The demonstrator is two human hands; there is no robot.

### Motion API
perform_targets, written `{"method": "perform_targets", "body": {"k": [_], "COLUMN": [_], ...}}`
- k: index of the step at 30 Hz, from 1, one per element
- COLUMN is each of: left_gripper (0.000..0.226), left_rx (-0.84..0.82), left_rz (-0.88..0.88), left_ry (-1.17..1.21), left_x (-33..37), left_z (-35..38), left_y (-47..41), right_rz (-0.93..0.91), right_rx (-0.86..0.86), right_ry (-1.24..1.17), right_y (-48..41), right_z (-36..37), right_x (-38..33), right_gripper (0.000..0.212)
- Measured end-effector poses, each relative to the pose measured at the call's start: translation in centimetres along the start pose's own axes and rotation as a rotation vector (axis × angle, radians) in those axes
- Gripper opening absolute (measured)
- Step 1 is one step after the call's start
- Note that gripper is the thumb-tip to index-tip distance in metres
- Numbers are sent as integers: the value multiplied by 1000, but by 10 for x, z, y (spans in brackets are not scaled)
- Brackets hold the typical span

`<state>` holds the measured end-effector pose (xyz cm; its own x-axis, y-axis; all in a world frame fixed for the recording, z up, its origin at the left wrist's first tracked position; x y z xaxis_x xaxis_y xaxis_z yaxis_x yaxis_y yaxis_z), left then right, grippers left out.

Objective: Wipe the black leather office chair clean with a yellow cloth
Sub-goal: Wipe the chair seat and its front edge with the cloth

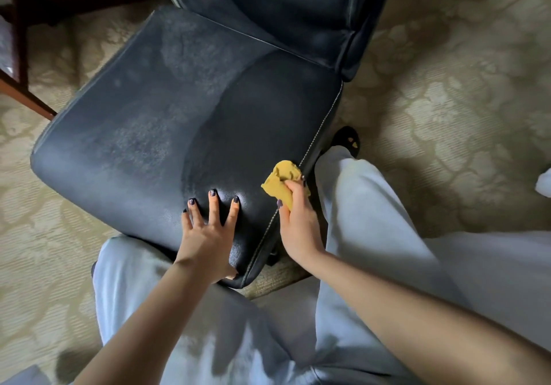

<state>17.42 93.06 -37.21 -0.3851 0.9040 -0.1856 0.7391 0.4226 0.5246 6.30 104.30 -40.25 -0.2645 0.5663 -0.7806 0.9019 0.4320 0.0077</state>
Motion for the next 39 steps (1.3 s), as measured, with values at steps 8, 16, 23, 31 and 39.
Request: {"method": "perform_targets", "body": {"k": [8, 16, 23, 31, 39], "left_gripper": [130, 124, 123, 121, 115], "left_rx": [-124, -132, -136, -134, -130], "left_rz": [-9, 21, 26, 40, 34], "left_ry": [-25, 39, 36, 39, 120], "left_x": [2, -4, -3, -4, -6], "left_z": [-12, -12, -10, -9, -6], "left_y": [-5, -5, -6, -6, -9], "right_rz": [-71, 148, 369, 522, 405], "right_rx": [-293, -191, 226, 48, 13], "right_ry": [-19, -55, -73, -113, -124], "right_y": [40, -37, -152, -156, -111], "right_z": [-15, -66, -103, -56, -29], "right_x": [-5, 23, 34, 24, 20], "right_gripper": [40, 28, 31, 47, 57]}}
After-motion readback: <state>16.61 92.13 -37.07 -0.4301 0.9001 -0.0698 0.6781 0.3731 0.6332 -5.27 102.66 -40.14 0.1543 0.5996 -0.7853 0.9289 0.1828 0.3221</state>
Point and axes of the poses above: each hand's wrist, its own y-axis away from the middle knuckle, its own z-axis out of the palm, x = y × z, the point moved 4 cm from there along -y, towards the middle knuckle, and after that the axes turned 10 degrees about x, right-handed, at the moved point
